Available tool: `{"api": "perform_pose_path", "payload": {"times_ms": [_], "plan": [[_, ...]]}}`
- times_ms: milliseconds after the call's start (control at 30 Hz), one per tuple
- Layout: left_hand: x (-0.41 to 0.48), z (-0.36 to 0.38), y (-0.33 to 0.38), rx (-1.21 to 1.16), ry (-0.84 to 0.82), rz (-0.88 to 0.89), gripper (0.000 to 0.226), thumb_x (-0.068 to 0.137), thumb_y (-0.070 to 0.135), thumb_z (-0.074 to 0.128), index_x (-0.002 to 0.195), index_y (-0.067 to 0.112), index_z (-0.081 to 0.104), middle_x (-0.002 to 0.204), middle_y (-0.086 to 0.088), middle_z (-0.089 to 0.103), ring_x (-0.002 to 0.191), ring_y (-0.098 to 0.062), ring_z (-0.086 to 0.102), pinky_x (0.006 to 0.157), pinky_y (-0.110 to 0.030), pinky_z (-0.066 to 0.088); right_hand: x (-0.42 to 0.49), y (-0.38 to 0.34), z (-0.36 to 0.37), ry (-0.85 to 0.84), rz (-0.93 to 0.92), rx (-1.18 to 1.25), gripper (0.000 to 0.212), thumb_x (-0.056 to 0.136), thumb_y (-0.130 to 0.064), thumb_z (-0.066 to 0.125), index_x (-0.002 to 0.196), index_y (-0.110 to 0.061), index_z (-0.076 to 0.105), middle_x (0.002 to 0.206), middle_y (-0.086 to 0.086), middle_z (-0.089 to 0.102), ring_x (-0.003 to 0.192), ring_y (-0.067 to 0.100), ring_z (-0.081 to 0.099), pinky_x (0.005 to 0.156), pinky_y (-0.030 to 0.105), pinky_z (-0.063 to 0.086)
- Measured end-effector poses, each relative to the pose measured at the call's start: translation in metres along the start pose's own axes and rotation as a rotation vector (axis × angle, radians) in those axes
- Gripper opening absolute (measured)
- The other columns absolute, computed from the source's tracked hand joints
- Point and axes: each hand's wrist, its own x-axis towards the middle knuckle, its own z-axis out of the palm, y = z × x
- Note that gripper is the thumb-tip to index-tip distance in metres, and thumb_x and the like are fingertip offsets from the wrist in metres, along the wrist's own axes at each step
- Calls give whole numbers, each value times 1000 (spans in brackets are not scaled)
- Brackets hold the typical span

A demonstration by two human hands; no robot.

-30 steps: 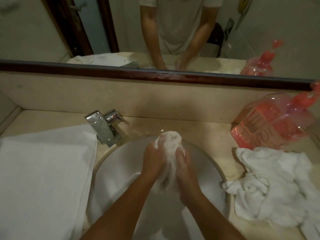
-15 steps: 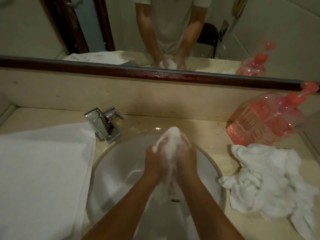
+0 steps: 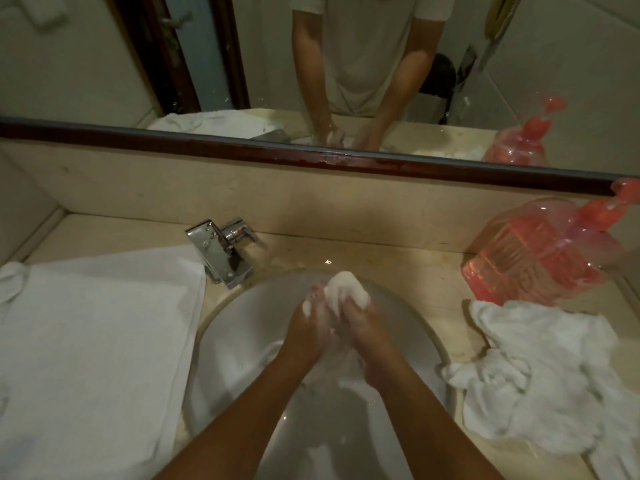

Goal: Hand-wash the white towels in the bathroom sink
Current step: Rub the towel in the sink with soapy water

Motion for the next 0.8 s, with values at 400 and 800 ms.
{"api": "perform_pose_path", "payload": {"times_ms": [400, 800], "plan": [[45, -26, 44, 226, -325, 344, 69, 62, 102, 46, 92, 40, 54, 88, 10, 60, 79, -7, 57, 73, -30, 49, -15, -60, -58, -286, -59, 336, 48, 104, -35, 60, 139, -2, 60, 131, 27, 69, 119, 41, 69, 96, 58, 59], [37, -36, 63, -8, -56, -168, 69, 79, 81, 63, 88, 14, 72, 73, -9, 67, 68, -26, 66, 65, -33, 53, -18, -43, -73, 69, -44, 149, 18, 106, -22, 58, 113, -18, 74, 114, 10, 78, 103, 26, 75, 96, 51, 60]]}}
